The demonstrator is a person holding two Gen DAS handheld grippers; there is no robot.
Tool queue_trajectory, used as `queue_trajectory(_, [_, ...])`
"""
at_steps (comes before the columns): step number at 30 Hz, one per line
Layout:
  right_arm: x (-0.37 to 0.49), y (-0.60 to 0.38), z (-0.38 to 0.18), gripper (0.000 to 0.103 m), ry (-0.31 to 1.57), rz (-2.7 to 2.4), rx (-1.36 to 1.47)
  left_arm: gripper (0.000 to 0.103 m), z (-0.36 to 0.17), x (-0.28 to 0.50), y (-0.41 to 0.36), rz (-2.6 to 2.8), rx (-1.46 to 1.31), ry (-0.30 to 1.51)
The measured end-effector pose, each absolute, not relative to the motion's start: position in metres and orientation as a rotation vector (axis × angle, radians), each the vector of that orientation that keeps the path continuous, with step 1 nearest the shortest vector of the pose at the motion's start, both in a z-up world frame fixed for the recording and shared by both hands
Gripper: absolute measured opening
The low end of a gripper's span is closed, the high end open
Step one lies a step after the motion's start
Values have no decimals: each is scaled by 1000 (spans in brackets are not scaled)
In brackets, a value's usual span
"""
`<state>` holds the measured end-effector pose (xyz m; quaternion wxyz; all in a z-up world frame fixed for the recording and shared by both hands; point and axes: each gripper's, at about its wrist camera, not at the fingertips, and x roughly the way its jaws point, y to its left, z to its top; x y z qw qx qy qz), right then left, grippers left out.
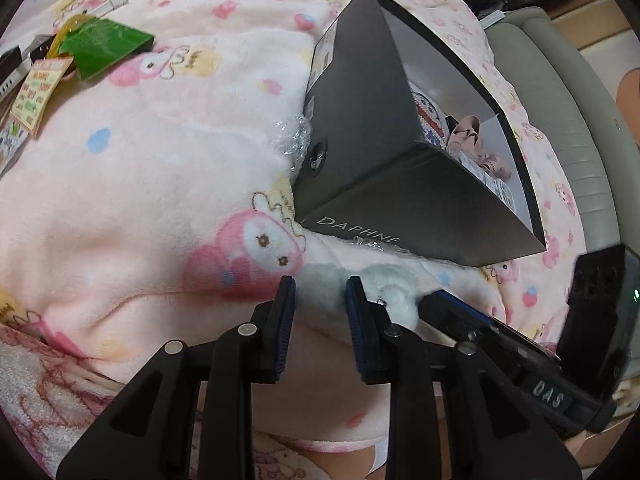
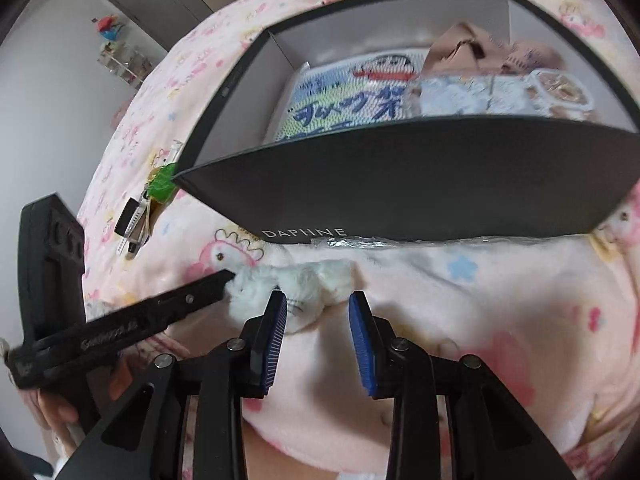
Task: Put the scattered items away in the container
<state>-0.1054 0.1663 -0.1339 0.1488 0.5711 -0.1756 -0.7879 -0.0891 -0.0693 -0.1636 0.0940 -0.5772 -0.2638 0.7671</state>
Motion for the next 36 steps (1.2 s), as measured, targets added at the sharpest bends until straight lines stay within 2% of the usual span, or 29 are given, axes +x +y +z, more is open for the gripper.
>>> queue_trajectory(4, [-117, 164, -151, 33, -587, -2197, 1665, 30, -170, -91, -69, 2244, -1749, -800])
queue_trajectory(6, [-114, 164, -163, 35, -694, -2100, 1641, 29, -173, -91, -67, 2229, -1759, -794])
queue_trajectory(12, [-98, 176, -147, 31, -750, -2104, 1535, 29, -161, -86, -67, 2224, -1661, -821])
queue_trajectory(16, [-99, 175, -138, 31, -739, -2101, 1523, 34, -170, -94, -66, 2223, -1736, -841])
queue_trajectory(20, [-105, 174, -147, 31, -694, -2180, 1591, 45, -175, -95, -70, 2218, -1765, -896])
queue_trajectory(23, [-121, 176, -169, 31, -895, -2049, 1632, 45, -179, -99, -66, 2205, -1805, -895])
queue_trajectory(25, [-124, 166, -171, 32, -856, -2055, 1667, 41, -177, -100, -63, 2193, -1791, -873])
queue_trajectory(30, [-103, 160, -150, 32, -810, -2047, 1584, 41, -161, -85, -64, 2141, -1709, -900])
queue_trajectory(33, [-92, 160, -130, 32, -780, -2047, 1520, 41, -144, -77, -56, 2151, -1669, -845])
queue_trajectory(34, [-89, 158, -122, 32, -749, -2041, 1498, 36, -138, -77, -50, 2130, -1661, -823])
queue_trajectory(36, [-85, 162, -104, 30, -708, -2046, 1468, 35, -123, -77, -42, 2136, -1636, -779])
